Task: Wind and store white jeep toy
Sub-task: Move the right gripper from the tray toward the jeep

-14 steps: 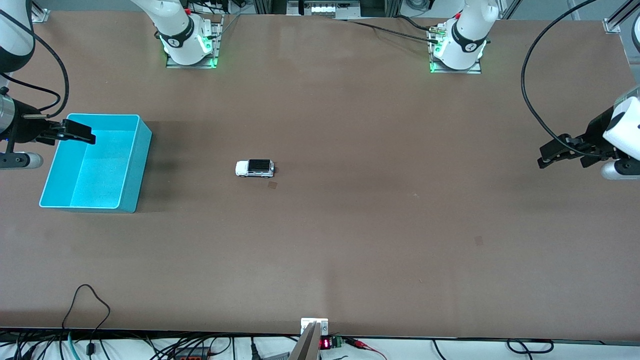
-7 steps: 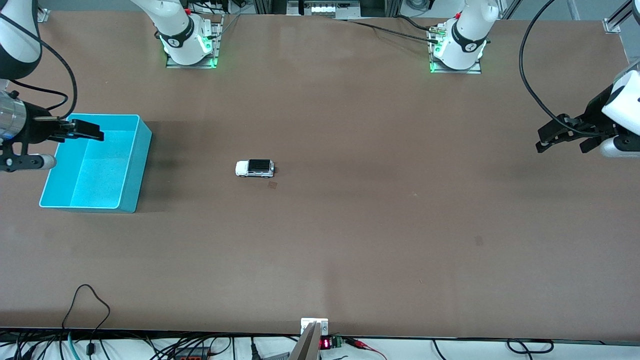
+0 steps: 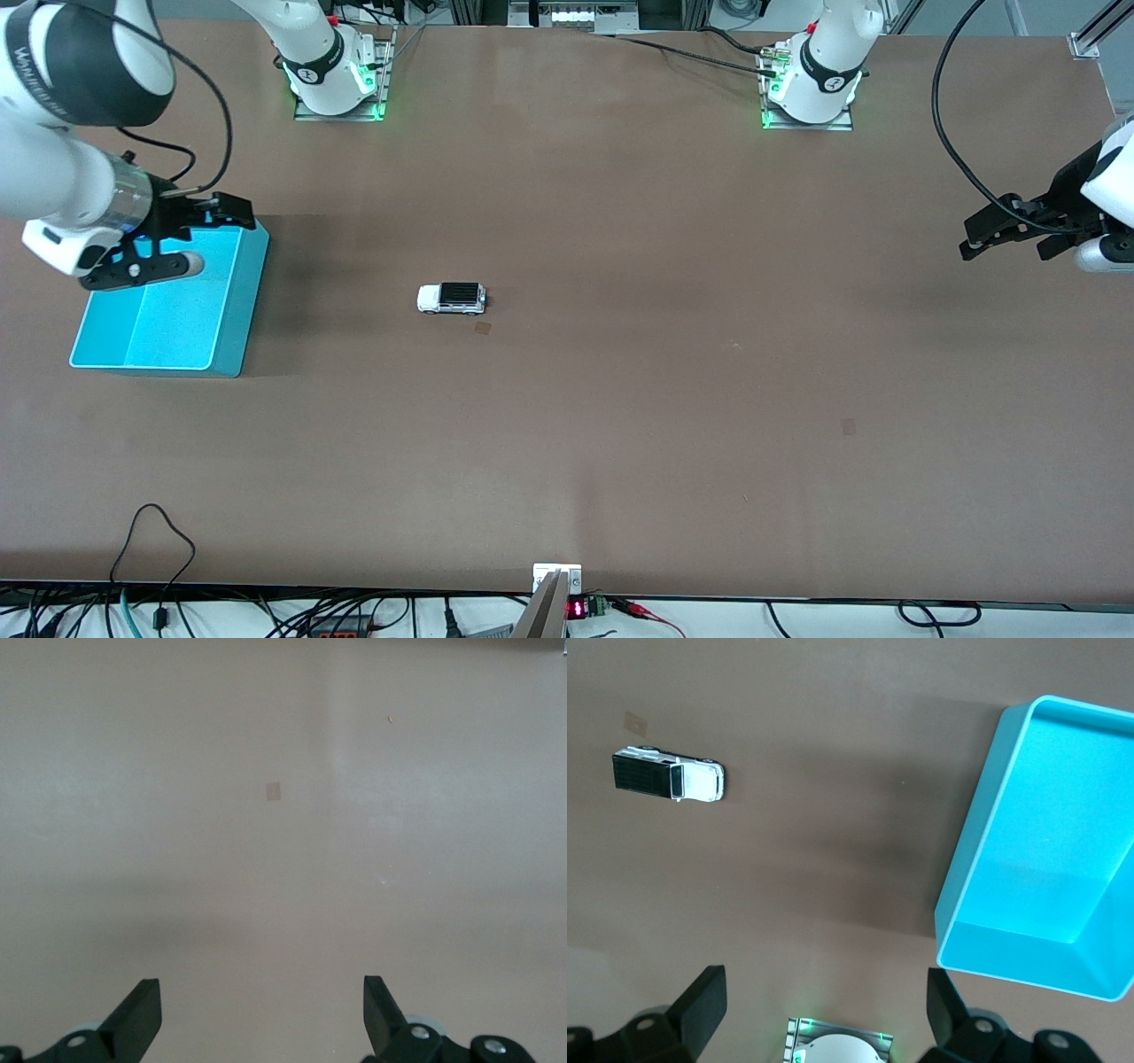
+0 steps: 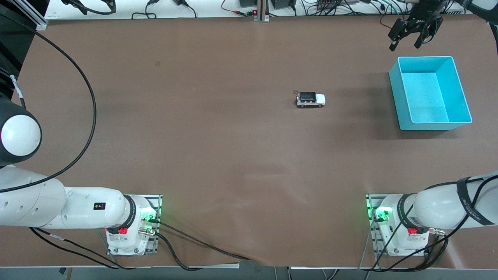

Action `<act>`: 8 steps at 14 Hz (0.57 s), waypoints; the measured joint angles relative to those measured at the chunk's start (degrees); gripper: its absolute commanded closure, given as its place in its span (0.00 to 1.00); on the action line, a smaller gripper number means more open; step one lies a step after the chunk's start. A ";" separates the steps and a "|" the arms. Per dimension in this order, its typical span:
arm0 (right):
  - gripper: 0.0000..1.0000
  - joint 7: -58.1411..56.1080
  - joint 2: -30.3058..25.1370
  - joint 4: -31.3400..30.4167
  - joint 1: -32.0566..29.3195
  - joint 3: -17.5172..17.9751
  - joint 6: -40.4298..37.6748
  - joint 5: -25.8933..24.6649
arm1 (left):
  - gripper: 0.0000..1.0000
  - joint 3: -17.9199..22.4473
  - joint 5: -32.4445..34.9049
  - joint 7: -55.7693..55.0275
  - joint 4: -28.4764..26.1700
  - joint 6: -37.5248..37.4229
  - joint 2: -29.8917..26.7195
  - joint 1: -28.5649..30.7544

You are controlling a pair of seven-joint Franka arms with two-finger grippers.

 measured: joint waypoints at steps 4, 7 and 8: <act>0.00 6.96 -1.06 -3.78 -0.06 0.51 2.11 0.00 | 0.00 -0.15 0.00 0.00 0.01 -1.11 -0.01 0.00; 0.00 14.49 -0.96 -4.48 0.56 1.27 3.45 0.01 | 0.00 -0.25 0.00 0.00 0.01 -1.25 -0.01 0.00; 0.00 18.38 -0.79 -4.58 1.15 1.44 3.70 0.02 | 0.00 -0.28 0.00 0.00 0.00 -1.25 -0.01 0.00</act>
